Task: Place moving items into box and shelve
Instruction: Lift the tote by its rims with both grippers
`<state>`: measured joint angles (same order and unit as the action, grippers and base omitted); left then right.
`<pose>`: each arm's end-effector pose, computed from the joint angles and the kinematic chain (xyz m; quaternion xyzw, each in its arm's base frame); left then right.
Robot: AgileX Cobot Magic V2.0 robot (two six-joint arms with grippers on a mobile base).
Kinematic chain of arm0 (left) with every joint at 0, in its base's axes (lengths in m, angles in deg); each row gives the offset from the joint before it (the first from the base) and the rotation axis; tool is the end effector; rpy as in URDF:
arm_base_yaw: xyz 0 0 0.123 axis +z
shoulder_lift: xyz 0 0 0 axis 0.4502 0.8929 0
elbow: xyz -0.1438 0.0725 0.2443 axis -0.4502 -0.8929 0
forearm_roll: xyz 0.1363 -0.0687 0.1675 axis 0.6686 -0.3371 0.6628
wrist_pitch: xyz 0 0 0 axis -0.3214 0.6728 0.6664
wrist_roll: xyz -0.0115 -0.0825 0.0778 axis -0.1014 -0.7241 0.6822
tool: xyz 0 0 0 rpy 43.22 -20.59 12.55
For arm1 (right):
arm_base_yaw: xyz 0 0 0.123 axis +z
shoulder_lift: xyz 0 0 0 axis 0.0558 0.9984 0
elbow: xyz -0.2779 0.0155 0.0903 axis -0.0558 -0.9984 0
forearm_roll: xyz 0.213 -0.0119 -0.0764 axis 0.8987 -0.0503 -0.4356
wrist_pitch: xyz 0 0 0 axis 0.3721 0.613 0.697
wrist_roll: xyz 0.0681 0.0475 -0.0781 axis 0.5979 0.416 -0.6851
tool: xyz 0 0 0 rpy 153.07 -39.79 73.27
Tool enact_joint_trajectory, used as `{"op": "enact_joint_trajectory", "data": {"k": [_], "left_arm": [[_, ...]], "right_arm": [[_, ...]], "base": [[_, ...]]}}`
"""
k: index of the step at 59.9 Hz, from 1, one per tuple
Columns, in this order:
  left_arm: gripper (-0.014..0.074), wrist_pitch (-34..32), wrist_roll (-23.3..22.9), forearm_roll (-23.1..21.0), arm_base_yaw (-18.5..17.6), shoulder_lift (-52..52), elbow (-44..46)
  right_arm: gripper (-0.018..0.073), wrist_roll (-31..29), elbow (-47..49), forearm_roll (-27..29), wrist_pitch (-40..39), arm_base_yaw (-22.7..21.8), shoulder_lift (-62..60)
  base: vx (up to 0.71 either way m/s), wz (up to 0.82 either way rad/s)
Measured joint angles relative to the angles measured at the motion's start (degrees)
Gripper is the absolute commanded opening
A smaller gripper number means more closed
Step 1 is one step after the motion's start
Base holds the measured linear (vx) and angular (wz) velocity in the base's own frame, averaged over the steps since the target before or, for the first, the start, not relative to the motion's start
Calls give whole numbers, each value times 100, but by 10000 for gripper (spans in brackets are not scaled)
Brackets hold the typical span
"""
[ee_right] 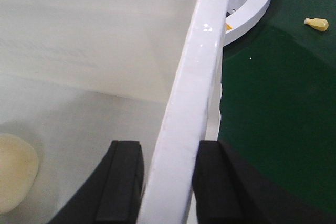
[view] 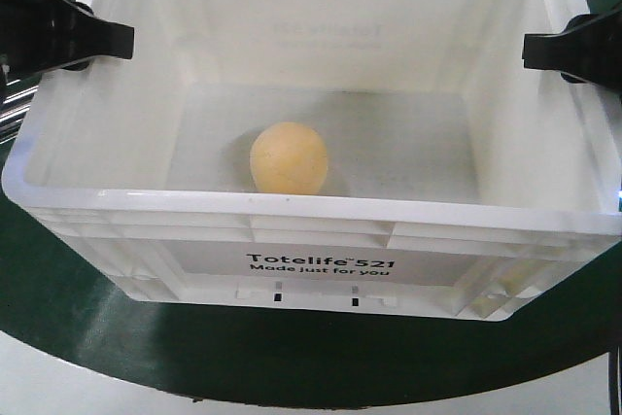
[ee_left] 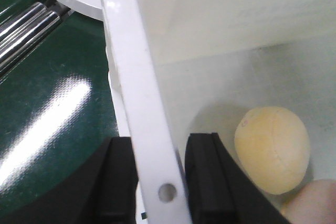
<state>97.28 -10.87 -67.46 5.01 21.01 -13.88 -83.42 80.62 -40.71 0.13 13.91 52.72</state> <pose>0.2261 -0.0972 0.3864 0.1079 0.8977 -0.1404 0.4034 0.2165 0.0527 0.3695 -0.0821 0.8744 0.1016 0.4672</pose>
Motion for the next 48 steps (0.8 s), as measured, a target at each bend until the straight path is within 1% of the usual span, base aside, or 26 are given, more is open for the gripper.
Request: {"op": "enact_joint_trajectory", "data": {"k": [48], "left_arm": [[-6, 38, 0, -7, 0, 0, 0]], "right_arm": [[-6, 0, 0, 0, 72, 0, 0]], "base": [[0, 0]]}}
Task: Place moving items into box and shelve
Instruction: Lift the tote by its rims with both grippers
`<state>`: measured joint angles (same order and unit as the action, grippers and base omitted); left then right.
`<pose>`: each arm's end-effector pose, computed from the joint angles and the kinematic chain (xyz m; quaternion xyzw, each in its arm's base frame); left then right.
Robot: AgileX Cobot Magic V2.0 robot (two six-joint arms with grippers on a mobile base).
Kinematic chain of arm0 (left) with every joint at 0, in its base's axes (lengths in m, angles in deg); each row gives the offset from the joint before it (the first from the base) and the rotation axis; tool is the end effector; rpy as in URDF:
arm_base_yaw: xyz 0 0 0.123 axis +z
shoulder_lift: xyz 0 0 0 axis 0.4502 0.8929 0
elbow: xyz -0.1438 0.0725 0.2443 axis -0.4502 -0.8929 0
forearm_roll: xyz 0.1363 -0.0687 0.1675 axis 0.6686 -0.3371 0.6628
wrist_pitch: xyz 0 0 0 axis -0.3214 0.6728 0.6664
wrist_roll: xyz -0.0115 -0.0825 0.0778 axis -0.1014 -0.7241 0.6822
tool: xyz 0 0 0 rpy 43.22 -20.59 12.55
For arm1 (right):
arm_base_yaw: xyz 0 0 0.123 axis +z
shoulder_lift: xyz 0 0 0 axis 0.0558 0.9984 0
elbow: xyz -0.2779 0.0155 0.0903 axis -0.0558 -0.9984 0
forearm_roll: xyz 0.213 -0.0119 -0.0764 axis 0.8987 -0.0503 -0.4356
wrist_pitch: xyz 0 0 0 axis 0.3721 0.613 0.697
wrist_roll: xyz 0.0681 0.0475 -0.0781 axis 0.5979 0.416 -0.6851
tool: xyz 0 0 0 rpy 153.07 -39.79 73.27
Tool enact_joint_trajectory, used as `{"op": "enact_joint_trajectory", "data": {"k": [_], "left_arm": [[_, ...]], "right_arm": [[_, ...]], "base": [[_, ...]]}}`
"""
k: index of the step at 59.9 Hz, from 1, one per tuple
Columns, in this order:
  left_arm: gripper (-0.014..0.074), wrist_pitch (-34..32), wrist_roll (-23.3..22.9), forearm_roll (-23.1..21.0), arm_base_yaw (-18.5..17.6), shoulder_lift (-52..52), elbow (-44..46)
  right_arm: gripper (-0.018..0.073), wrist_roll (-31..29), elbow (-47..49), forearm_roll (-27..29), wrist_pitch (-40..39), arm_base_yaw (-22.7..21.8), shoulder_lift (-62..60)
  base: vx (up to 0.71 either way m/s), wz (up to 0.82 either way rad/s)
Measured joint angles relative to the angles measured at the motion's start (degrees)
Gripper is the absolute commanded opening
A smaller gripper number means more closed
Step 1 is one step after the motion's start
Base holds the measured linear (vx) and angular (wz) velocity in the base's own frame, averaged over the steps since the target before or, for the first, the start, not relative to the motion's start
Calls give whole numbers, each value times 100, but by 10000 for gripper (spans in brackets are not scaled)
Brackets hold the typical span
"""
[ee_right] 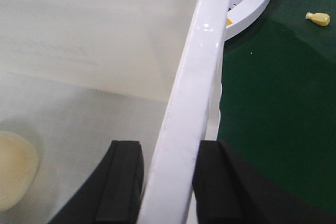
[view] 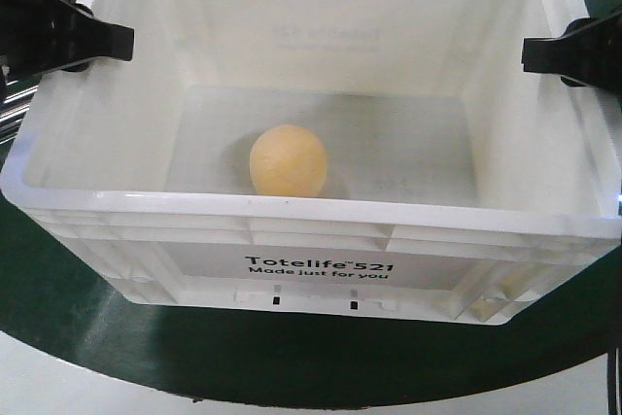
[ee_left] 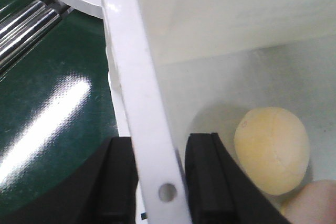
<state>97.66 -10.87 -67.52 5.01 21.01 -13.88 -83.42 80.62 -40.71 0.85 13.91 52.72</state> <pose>0.2256 -0.0972 0.3859 0.1080 0.8991 -0.1402 0.4004 0.2157 0.0528 0.3684 -0.0830 0.8773 0.1016 0.4617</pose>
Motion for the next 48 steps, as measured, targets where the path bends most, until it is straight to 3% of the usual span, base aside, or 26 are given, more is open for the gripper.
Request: {"op": "enact_joint_trajectory", "data": {"k": [48], "left_arm": [[-6, 0, 0, 0, 0, 0, 0]], "right_arm": [[-6, 0, 0, 0, 0, 0, 0]], "base": [[-1, 1]]}}
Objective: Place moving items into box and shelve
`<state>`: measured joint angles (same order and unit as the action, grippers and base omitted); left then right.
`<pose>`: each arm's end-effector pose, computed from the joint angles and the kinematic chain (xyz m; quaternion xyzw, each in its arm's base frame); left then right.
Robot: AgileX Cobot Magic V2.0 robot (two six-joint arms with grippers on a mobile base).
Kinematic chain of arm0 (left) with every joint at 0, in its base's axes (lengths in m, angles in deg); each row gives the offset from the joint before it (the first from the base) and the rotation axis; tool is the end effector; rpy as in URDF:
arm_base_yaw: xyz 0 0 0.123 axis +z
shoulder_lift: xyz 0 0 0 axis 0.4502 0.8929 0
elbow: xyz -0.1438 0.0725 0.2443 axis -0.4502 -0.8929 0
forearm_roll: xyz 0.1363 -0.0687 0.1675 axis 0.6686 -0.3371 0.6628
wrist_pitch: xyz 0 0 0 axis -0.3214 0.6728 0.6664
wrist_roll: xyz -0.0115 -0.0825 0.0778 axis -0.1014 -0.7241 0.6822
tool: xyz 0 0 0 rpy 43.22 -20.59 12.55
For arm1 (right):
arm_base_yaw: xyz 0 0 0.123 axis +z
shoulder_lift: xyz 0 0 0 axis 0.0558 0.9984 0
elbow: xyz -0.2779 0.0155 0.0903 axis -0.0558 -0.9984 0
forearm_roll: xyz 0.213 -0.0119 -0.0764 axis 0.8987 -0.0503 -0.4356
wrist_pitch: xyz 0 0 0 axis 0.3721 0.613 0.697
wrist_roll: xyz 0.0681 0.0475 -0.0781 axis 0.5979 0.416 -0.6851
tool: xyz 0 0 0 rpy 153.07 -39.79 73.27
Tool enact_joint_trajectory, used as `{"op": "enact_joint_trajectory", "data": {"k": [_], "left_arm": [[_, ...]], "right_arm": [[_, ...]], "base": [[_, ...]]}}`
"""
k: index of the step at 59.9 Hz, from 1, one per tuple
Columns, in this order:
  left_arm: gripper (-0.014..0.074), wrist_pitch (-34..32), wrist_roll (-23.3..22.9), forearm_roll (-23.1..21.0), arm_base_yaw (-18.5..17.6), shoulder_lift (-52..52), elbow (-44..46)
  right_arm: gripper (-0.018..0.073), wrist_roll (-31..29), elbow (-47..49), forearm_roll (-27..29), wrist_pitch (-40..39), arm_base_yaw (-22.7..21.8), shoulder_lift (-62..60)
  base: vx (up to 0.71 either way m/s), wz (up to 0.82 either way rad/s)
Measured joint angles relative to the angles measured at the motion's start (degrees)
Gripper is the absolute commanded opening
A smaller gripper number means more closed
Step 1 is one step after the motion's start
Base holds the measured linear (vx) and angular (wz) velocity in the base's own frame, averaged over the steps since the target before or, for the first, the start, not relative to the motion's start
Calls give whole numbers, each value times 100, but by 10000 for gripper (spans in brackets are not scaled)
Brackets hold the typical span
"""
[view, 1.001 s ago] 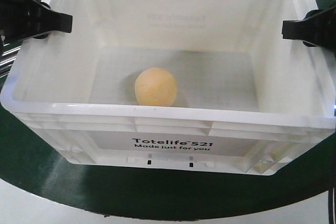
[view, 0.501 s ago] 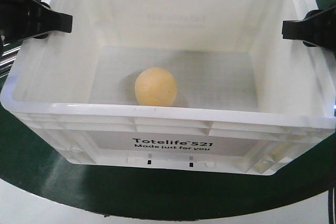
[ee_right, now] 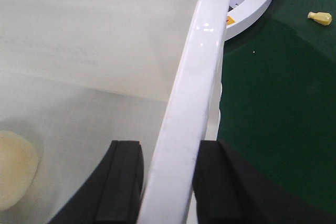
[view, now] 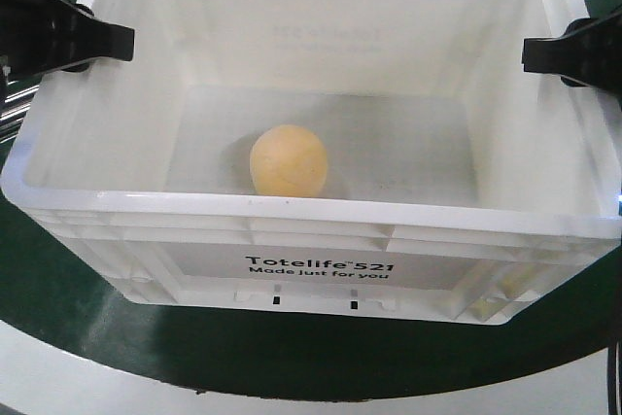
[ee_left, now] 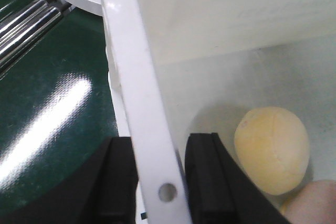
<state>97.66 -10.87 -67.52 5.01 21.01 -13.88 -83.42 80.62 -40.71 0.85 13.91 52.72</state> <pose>0.2256 -0.0972 0.3859 0.1080 0.8991 -0.1402 0.4004 0.2157 0.0528 0.3684 -0.0830 0.8773 0.1016 0.4617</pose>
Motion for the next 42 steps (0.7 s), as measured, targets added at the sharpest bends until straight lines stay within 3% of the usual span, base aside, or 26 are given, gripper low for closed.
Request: {"op": "enact_joint_trajectory", "data": {"k": [42], "left_arm": [[-6, 0, 0, 0, 0, 0, 0]], "right_arm": [[-6, 0, 0, 0, 0, 0, 0]], "base": [[-6, 2]]}}
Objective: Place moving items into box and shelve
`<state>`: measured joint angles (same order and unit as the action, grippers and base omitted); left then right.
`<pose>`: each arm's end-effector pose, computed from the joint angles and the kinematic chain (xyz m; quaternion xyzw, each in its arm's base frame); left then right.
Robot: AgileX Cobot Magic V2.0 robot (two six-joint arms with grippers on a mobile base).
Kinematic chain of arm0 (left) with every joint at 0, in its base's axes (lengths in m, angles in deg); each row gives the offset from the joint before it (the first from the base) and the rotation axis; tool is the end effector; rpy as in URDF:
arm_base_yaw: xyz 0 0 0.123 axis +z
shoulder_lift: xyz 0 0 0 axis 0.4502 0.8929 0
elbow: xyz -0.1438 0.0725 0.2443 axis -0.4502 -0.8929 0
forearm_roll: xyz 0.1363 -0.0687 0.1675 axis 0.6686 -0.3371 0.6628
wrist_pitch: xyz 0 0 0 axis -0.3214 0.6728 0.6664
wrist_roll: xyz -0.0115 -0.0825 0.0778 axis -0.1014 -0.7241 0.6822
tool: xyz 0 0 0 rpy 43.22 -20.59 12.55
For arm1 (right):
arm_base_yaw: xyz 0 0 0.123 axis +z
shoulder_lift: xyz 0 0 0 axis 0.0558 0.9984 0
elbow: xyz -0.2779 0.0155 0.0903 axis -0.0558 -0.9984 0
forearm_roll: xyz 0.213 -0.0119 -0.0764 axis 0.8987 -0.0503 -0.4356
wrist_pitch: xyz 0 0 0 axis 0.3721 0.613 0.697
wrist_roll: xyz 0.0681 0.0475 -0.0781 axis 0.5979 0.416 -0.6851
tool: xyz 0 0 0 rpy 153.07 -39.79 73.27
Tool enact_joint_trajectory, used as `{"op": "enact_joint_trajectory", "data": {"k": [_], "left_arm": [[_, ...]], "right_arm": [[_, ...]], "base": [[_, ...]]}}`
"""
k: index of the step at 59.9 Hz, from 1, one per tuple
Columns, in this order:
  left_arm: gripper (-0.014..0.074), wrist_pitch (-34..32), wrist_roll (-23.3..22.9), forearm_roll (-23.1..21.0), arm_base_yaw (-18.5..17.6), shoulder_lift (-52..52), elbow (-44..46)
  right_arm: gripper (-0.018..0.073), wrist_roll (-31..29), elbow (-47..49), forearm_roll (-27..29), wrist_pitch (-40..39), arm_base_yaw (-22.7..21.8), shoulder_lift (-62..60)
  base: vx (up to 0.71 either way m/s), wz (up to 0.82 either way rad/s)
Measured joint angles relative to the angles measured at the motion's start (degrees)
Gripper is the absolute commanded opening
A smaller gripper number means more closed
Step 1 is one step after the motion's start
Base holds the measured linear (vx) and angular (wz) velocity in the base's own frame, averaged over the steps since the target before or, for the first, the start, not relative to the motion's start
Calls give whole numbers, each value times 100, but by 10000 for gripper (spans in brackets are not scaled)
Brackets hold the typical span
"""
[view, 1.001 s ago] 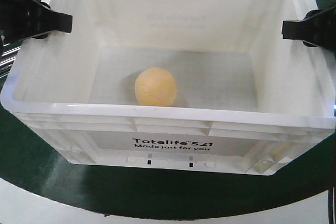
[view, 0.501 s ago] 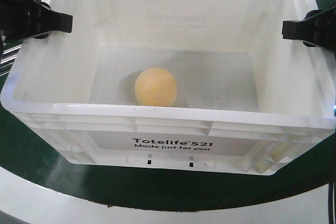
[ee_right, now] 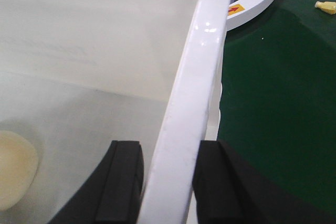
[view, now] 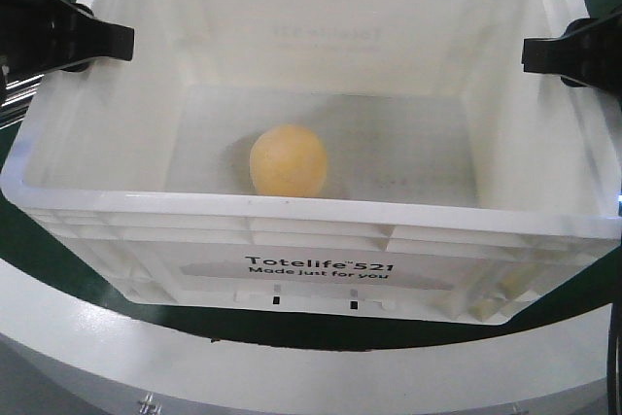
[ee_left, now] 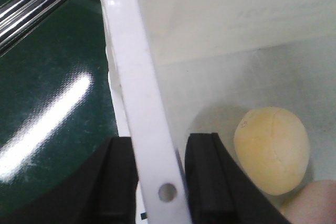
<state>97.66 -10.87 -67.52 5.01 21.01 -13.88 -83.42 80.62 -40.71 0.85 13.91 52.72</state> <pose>0.2256 -0.0972 0.3859 0.1080 0.8991 -0.1402 0.4004 0.2157 0.0528 0.3684 -0.0830 0.8773 0.1016 0.4617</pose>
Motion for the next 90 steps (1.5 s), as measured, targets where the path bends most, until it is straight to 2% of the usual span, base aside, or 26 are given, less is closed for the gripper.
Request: {"op": "enact_joint_trajectory", "data": {"k": [59, 90], "left_arm": [[-6, 0, 0, 0, 0, 0, 0], [-6, -5, 0, 0, 0, 0, 0]], "right_arm": [[-6, 0, 0, 0, 6, 0, 0], [-6, 0, 0, 0, 11, 0, 0]], "base": [[-9, 11], [-17, 40]]}}
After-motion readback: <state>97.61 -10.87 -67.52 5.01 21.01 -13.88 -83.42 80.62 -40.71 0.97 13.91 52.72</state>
